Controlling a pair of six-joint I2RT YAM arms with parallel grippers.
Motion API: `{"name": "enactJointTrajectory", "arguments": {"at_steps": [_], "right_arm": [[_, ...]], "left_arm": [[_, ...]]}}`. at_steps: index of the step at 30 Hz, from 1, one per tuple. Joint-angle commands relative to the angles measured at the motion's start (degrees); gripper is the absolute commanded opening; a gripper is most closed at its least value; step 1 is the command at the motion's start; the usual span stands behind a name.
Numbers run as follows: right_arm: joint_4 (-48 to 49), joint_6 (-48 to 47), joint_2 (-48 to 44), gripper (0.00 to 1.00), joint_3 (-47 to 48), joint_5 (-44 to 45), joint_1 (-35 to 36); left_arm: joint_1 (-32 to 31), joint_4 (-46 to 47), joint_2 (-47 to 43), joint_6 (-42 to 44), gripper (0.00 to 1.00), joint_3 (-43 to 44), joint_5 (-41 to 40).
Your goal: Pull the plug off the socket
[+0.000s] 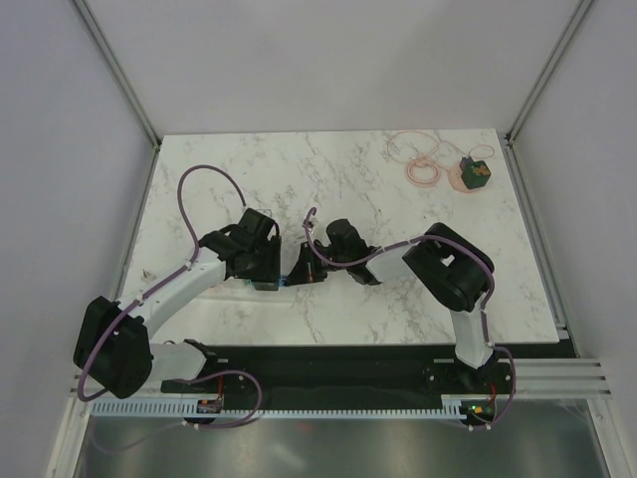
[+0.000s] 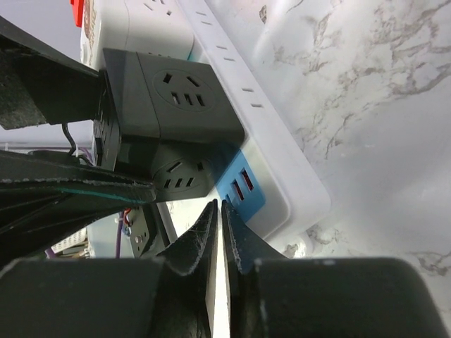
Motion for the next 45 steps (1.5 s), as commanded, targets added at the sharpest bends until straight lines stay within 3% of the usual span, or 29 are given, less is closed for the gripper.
{"name": "enactJointTrajectory", "arguments": {"at_steps": [1,9,22,34,39,45], "right_arm": [[-9.5,-3.4,4.6,0.14,-0.6,7.9,0.6],[-18.6,-5.8,6.2,0.11,2.8,11.6,1.0],[-19.9,-6.0,7.6,0.1,2.6,12.1,1.0],[-18.8,-7.0,4.9,0.12,2.5,10.2,1.0],[-24.2,-8.7,1.5,0.15,7.5,9.9,1.0],[-29.1,-10.7,-2.8,0.19,12.6,10.3,0.3]], "left_arm": [[-0.5,2.4,-3.3,-1.0,0.02,2.1,1.1],[-0.5,0.9,-2.1,1.6,0.02,4.8,4.8],[-0.3,-2.8,-1.3,1.9,0.02,9.6,7.0],[-0.1,-7.6,-3.6,0.2,0.02,14.0,-7.4],[0.7,-7.6,-2.3,-4.1,0.02,16.4,-11.1],[0.9,-0.2,-2.3,-6.4,0.02,14.8,-18.5]]}}
